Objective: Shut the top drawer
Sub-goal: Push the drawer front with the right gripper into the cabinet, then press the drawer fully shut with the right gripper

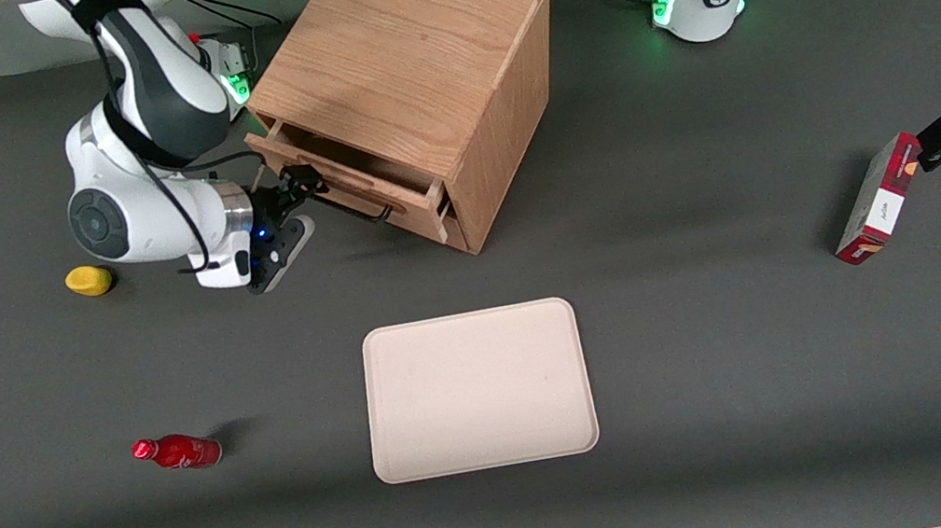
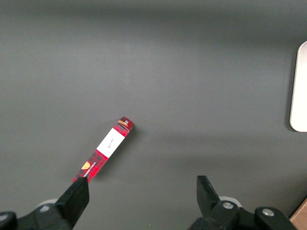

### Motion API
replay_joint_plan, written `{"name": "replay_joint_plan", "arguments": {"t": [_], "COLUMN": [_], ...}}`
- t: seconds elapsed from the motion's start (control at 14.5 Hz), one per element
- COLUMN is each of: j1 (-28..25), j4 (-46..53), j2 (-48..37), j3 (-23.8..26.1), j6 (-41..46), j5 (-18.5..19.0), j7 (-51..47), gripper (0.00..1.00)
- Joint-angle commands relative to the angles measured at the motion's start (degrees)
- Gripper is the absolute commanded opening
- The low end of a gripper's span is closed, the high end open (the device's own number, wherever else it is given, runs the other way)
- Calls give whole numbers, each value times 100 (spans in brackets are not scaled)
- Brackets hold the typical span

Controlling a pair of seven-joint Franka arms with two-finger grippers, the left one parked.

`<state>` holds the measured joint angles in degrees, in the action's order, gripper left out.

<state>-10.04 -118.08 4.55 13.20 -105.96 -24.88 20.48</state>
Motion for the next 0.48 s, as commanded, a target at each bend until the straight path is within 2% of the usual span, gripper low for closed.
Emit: {"name": "replay_joint_plan", "arguments": {"t": [0.0,0.41], "j1": [-6,-6], "j4": [-250,-584], "j2": [-305,-508], "j3": [244,517], "j6": [-118,-434], "j5": [-184,-360], "j7": [-316,-632], "gripper": [100,100]}}
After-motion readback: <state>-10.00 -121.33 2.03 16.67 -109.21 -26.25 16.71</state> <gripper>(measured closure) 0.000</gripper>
